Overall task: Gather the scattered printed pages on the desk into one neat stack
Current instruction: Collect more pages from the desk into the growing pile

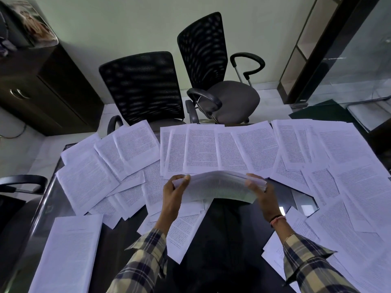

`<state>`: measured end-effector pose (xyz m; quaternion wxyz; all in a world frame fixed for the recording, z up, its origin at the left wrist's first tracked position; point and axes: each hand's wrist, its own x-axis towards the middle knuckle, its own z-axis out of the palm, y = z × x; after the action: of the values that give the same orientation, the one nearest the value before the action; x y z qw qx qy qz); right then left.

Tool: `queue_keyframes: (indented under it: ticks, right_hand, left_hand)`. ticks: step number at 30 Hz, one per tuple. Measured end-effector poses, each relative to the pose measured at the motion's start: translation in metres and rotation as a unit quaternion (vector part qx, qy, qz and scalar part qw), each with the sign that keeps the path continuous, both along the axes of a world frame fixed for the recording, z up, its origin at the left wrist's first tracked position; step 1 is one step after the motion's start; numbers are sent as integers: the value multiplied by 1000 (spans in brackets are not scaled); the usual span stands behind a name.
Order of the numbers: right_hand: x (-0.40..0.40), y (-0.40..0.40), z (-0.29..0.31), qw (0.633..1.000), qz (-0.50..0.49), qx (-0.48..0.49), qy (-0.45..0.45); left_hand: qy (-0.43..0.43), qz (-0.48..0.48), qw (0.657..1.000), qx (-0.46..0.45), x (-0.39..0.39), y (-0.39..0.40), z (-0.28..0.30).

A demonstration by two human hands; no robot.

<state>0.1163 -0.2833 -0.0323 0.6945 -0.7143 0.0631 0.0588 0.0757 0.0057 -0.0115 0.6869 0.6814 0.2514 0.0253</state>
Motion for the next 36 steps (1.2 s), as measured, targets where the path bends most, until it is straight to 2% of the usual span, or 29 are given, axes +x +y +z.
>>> queue_keyframes:
  ticks: [10,15,18,20,22,24,26,29,32,34,36]
  right_hand:
    - [7,3,2,998,-58,-20,-18]
    - [4,0,1,997,-5,-73,-11]
    - [5,-3,1,991,36,-128,-23]
    - [8,-6,1,990,42,-131,-20]
    - [10,-8,1,990,47,-133,-28]
    - [12,-7,5,988,61,-136,-35]
    - [15,-9,6,986,75,-144,-42]
    - [18,-15,7,977,94,-186,-35]
    - [27,-21,8,951,112,-279,-71]
    - [34,-22,16,916,165,-347,-112]
    - [40,-15,26,849,237,-447,-153]
  left_hand:
    - [-7,76,996,46,8,-7,-2]
    - [-21,72,993,94,5,-12,-1]
    - [-10,15,982,188,5,-9,-7]
    - [-70,-32,941,329,5,-7,-7]
    - [-152,-102,844,505,10,-8,-5]
    - [-149,-201,748,614,19,-15,-2]
    - [-94,-276,700,652,26,-23,0]
    - [-45,-301,675,673,34,-27,0]
    - [-25,-307,680,666,35,-24,-1]
    - [-28,-308,675,670,35,-24,-2]
    - [-34,-305,667,679,34,-26,-3]
